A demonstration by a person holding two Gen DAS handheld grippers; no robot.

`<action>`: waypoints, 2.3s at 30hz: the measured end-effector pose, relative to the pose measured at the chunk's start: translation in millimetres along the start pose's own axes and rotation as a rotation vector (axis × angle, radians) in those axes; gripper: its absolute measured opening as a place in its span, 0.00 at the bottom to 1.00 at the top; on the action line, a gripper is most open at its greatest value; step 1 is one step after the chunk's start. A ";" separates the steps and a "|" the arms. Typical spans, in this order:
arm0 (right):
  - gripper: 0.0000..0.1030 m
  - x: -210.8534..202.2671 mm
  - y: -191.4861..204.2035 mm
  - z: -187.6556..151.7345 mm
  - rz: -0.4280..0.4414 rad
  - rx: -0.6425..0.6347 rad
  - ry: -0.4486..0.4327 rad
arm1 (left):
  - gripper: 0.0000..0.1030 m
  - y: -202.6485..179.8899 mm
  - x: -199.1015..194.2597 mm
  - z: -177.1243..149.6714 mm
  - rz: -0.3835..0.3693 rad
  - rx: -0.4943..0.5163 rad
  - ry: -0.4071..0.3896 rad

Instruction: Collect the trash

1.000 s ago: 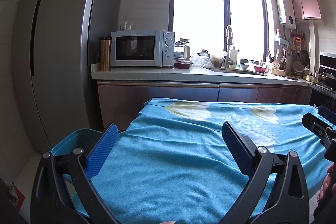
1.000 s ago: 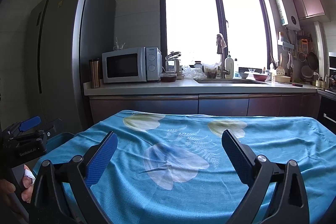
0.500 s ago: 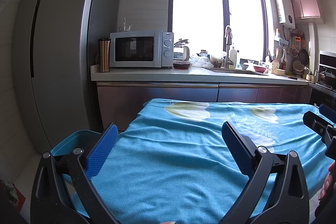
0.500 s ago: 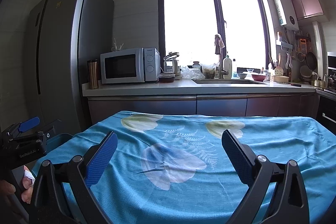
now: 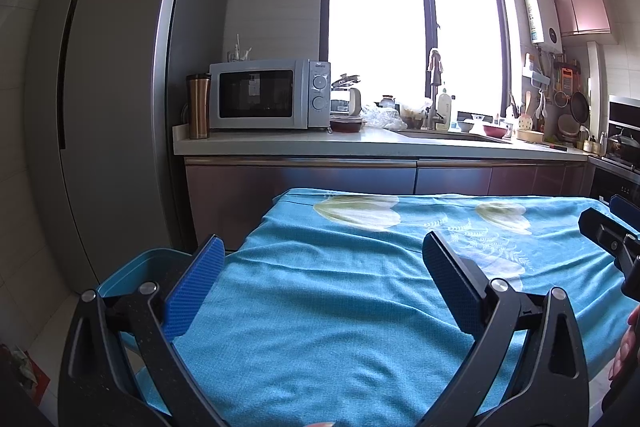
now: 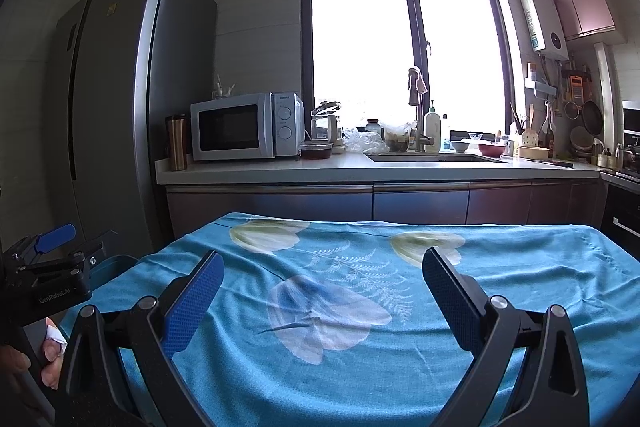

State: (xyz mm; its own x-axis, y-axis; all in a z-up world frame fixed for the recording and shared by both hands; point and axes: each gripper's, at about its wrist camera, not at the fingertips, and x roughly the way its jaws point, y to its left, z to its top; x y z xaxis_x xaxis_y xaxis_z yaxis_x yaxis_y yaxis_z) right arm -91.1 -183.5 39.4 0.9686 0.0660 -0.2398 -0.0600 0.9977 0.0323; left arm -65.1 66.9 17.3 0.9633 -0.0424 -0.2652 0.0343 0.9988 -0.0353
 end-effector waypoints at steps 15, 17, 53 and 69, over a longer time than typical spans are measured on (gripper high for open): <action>0.93 -0.5 0.2 -0.2 -0.003 -0.001 0.000 | 0.95 -1.1 0.2 -0.4 0.002 0.004 0.000; 0.93 -0.3 0.0 -0.3 -0.003 0.001 0.001 | 0.95 -1.0 0.9 -0.3 0.004 0.005 0.001; 0.93 4.4 -3.7 -3.5 -0.016 0.009 0.012 | 0.94 -5.1 6.8 -4.3 0.005 0.018 0.011; 0.93 8.3 -10.4 -4.4 -0.023 0.017 0.018 | 0.94 -13.5 15.0 -6.7 -0.013 0.028 0.037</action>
State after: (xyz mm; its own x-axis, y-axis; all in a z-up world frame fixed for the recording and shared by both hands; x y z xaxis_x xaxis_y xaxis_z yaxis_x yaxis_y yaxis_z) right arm -83.5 -193.3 32.7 0.9651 0.0433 -0.2583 -0.0332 0.9985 0.0431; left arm -52.9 52.6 7.3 0.9521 -0.0562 -0.3007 0.0550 0.9984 -0.0124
